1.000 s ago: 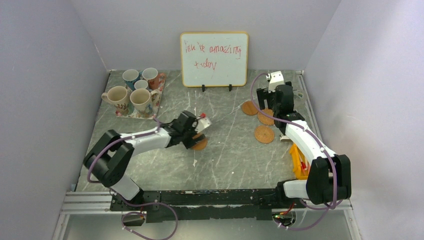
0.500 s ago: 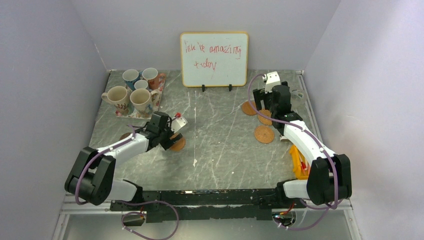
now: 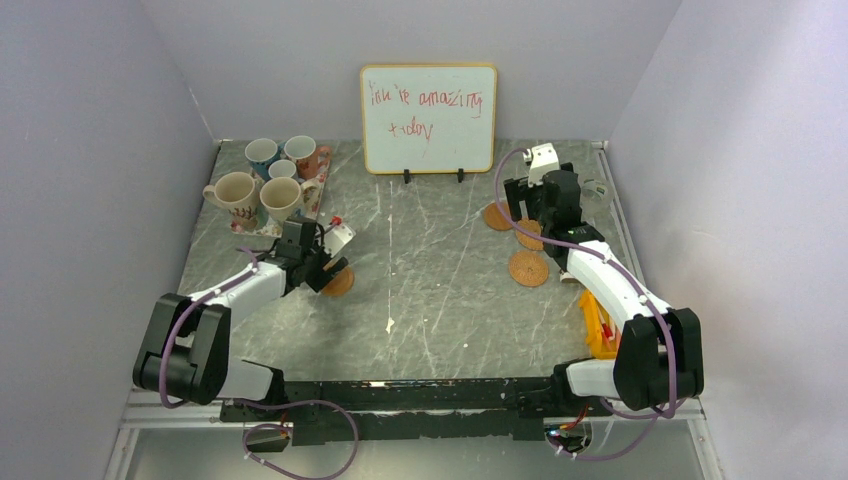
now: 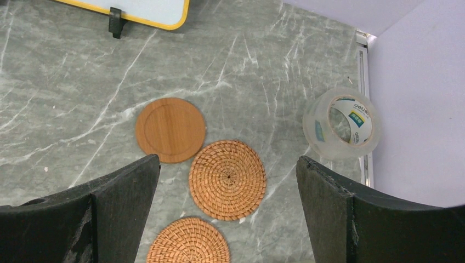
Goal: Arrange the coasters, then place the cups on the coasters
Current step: Move the coaster to the center of the board.
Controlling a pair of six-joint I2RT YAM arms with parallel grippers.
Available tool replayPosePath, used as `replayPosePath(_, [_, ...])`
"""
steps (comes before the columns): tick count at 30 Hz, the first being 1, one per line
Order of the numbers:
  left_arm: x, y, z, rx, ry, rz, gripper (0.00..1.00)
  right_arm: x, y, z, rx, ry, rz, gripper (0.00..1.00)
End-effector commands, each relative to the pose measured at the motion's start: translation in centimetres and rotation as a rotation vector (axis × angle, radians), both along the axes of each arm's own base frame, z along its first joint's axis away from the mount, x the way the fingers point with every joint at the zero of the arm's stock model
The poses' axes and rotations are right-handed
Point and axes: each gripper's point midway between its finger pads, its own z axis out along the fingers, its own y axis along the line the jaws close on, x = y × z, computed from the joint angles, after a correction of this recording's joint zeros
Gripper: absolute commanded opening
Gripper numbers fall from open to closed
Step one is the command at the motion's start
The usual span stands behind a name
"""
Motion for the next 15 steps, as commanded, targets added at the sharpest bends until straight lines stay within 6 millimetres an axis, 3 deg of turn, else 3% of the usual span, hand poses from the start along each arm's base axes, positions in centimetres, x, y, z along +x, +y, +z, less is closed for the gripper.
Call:
replayPosePath(1, [-0.4, 1.6, -1.4, 0.034, 0.068, 0.008, 0.96, 0.1, 0.3, 1.7, 0.013, -0.047, 0.004, 0.98])
replayPosePath(15, [-0.6, 2.8, -0.9, 0.040, 0.064, 0.012, 0.96, 0.1, 0.6, 1.3, -0.002, -0.040, 0.008, 0.98])
